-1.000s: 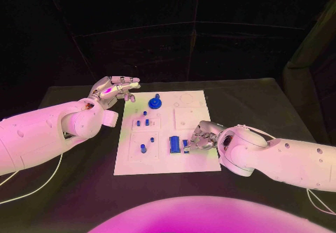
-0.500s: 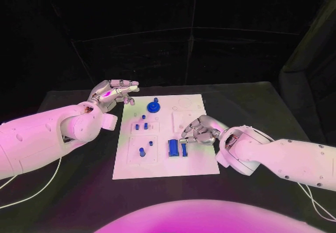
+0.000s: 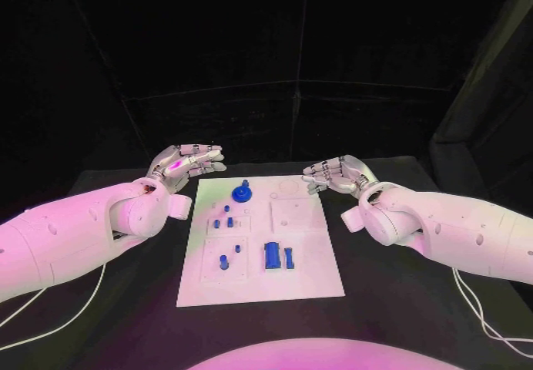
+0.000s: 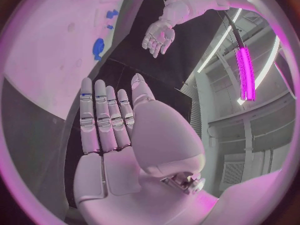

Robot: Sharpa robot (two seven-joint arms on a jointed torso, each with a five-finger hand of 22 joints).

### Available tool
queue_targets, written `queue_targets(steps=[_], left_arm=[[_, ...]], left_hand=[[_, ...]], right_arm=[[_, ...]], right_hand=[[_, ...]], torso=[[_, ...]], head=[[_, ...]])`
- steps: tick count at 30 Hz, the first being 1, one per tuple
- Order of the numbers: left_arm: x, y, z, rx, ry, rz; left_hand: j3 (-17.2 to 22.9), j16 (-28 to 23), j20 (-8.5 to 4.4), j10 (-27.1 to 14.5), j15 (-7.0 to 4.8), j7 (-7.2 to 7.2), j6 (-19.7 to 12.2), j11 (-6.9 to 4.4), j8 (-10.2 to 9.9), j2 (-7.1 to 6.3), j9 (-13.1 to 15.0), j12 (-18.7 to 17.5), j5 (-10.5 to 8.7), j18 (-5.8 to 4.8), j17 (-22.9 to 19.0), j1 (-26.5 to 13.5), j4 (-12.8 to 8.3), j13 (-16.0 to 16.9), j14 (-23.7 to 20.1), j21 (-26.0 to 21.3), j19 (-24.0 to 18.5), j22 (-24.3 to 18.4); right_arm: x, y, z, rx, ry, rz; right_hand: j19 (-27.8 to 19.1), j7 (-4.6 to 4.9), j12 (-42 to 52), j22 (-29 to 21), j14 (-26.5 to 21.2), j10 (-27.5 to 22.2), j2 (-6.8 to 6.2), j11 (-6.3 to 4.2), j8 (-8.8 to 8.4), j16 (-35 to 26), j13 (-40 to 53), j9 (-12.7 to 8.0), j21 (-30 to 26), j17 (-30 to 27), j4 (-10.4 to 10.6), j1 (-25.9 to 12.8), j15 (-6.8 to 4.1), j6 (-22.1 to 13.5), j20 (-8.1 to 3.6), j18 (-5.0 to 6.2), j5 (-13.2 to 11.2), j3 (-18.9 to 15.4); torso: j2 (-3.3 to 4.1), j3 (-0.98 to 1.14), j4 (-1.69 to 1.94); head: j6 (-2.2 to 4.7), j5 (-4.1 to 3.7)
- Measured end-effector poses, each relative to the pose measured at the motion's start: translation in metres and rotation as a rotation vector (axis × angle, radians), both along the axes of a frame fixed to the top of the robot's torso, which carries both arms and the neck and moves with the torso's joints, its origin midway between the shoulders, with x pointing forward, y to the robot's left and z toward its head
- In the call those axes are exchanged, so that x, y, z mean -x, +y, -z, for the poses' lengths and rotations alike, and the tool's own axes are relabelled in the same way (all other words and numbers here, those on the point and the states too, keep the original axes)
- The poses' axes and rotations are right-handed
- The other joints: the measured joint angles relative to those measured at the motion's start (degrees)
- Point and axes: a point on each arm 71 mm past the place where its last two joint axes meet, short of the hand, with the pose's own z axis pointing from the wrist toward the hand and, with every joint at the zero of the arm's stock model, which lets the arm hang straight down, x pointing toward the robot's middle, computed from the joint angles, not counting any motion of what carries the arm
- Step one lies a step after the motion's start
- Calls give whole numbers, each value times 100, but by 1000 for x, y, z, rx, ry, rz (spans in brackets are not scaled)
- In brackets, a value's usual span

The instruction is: Assemble the parts on the task board

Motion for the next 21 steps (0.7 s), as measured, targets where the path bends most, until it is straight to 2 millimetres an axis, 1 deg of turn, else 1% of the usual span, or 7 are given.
queue_targets(steps=[2, 7, 10, 13, 16, 19, 21], left_arm=[[-4, 0, 3, 0, 1, -17], [-11, -1, 8, -3, 2, -55], [-10, -1, 8, -2, 5, -54], [-7, -3, 9, 0, 10, -53], [-3, -9, 9, 8, 13, -50], [5, -17, 8, 13, 17, -53], [9, -21, 8, 14, 18, -59]], left_hand=[[-46, -214, 86, -21, 46, -12, -12, 25, -32, 0, 0, -108, 0, 0, -110, 0, 26, 0, -45, -155, -106, -130], [-242, -670, 255, -187, 123, -66, -124, 130, -149, 40, -11, -373, 0, 0, -340, -61, 79, -10, -148, -434, -339, -418], [-414, -869, 99, -804, 37, -173, -714, 20, -300, 121, -135, -477, -93, 2, -432, -839, 251, -131, -673, -527, -778, -631], [-555, -1045, -64, -1404, -58, -276, -1287, -87, -465, 165, -229, -566, -152, -130, -511, -1587, 392, -219, -1192, -611, -1206, -826], [-659, -1198, -208, -1938, -143, -374, -1799, -180, -569, 192, -287, -638, -197, -191, -637, -2254, 497, -274, -1653, -795, -1588, -1001], [-765, -1330, -334, -2399, -223, -454, -2241, -260, -613, 208, -321, -812, -197, -217, -809, -2829, 548, -305, -2052, -931, -1920, -1151], [-821, -1395, -393, -2618, -323, -494, -2450, -299, -642, 213, -333, -901, -223, -304, -875, -3100, 560, -318, -2238, -976, -2074, -1222]], right_arm=[[-11, -1, -1, -43, -11, 24], [-28, -3, -1, -102, -31, 58], [-26, -2, -1, -104, -28, 54], [-22, 0, -1, -109, -25, 51], [-16, 7, -4, -127, -23, 46], [-7, 17, -9, -159, -24, 46], [-1, 22, -12, -178, -25, 53]], right_hand=[[85, 0, -109, -214, 50, 41, 60, 16, 0, -277, -355, -153, -288, -285, -113, -60, 50, 0, 57, -1, -12, -12], [266, 15, -134, -421, 200, 82, 148, -8, -1, -507, -753, -346, -548, -577, -276, -158, 76, -35, 32, -1, -12, -17], [-342, -104, -279, -501, -450, -535, 11, -94, -139, -582, -899, -455, -682, -685, -326, -1046, 3, -631, -108, -1, -129, 88], [-971, -215, -373, -619, -1122, -1174, -110, -183, -234, -719, -1018, -552, -805, -778, -344, -1915, -154, -1219, -239, -102, -233, 202], [-1507, -317, -406, -796, -1692, -1719, -181, -262, -268, -884, -1120, -633, -906, -858, -360, -2657, -311, -1719, -352, -141, -320, 292], [-1972, -404, -451, -913, -2187, -2189, -225, -360, -296, -989, -1208, -703, -999, -941, -361, -3300, -412, -2153, -449, -229, -401, 377], [-2205, -447, -451, -957, -2438, -2425, -240, -461, -321, -1028, -1253, -763, -1041, -1044, -372, -3622, -447, -2371, -497, -260, -440, 408]], torso=[[-41, 8, -7], [-110, 28, -10], [-108, 28, -10], [-105, 29, -7], [-103, 35, 6], [-102, 48, 24], [-101, 56, 36]], head=[[41, 1], [141, 14], [136, 16], [181, 29], [288, 65], [457, 120], [552, 152]])
